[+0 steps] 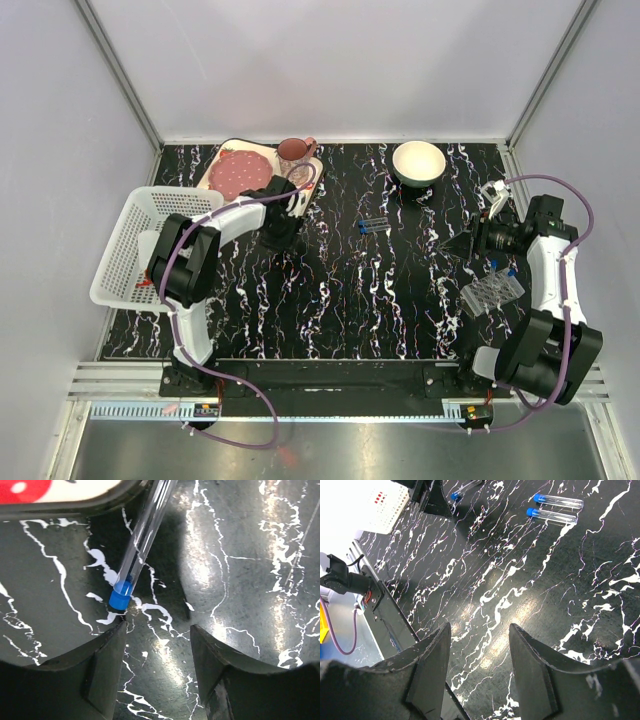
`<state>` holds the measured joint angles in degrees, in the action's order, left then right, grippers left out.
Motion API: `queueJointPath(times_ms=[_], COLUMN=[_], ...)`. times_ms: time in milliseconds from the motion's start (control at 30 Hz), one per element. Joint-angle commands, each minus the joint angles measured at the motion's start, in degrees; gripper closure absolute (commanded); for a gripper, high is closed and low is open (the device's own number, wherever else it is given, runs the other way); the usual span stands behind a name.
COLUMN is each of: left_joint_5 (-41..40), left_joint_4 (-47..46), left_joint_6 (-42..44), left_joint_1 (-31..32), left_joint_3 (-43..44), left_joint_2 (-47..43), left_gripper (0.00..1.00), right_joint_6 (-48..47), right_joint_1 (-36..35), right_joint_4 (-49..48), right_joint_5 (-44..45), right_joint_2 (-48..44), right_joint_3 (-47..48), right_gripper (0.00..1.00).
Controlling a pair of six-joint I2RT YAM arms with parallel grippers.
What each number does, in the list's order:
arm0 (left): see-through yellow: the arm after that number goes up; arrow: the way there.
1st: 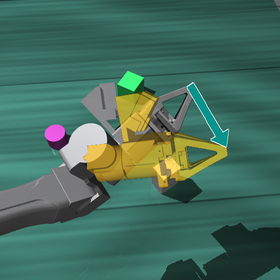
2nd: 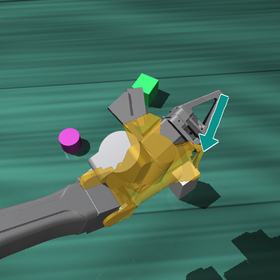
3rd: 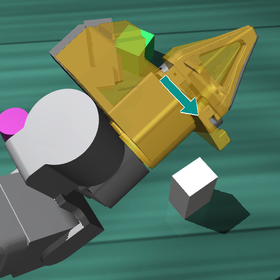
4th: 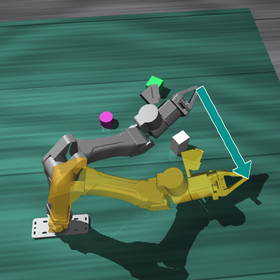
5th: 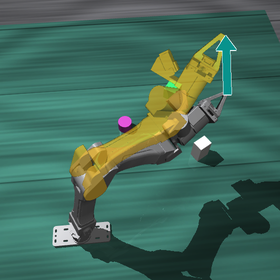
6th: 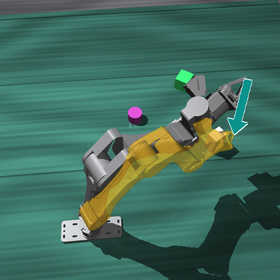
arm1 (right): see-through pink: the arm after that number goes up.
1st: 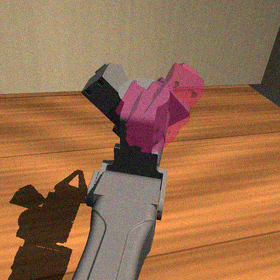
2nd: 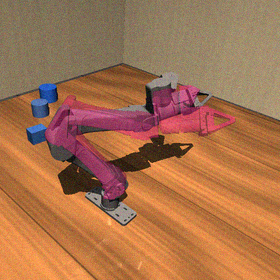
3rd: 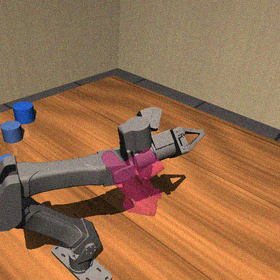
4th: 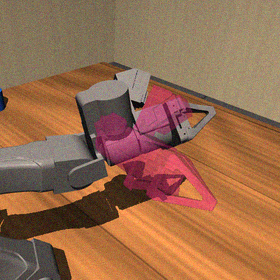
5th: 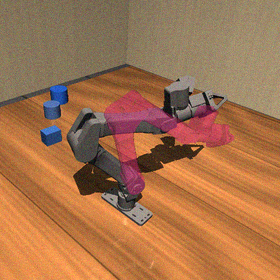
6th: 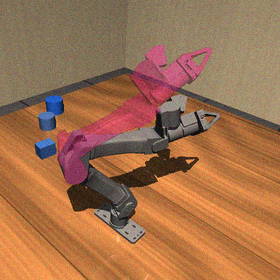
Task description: Organize the chemistry lab equipment
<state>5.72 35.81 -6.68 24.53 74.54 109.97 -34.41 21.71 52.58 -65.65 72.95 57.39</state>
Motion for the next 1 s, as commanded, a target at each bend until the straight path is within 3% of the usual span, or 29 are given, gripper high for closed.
queueJointPath(times_ms=[0,200,300,500,667,967], left_joint_5=[-5.5,-10.9,-11.5,-10.4,-6.5,-3.8], left_joint_4=[-0.9,-0.3,2.6,8.6,8.8,9.5], left_joint_6=[-1.6,1.1,4.7,8.8,10.0,10.1], left_joint_1=[-0.3,-0.3,-0.3,-1.0,-1.0,-1.5], left_joint_3=[3.1,3.5,8.2,18.9,19.4,20.8], left_joint_2=[-1.3,-3.6,0.0,7.0,8.0,12.3], left_gripper=[0.42,0.34,0.29,0.29,0.30,0.44], right_joint_6=[-1.0,-1.0,-1.0,-1.1,-1.1,-1.1], right_joint_1=[-0.4,-0.4,-0.4,-0.4,-0.4,-0.4], right_joint_4=[-0.2,-0.1,-0.1,-0.2,-0.2,-0.2], right_joint_5=[-1.6,-1.7,-1.8,-1.3,-1.4,-1.5], right_joint_2=[-1.9,-1.6,-1.2,-2.0,-1.5,-1.6], right_joint_3=[-0.1,-0.1,0.0,-0.3,0.0,-0.2], right_gripper=[0.44,0.44,0.44,0.44,0.44,0.44])
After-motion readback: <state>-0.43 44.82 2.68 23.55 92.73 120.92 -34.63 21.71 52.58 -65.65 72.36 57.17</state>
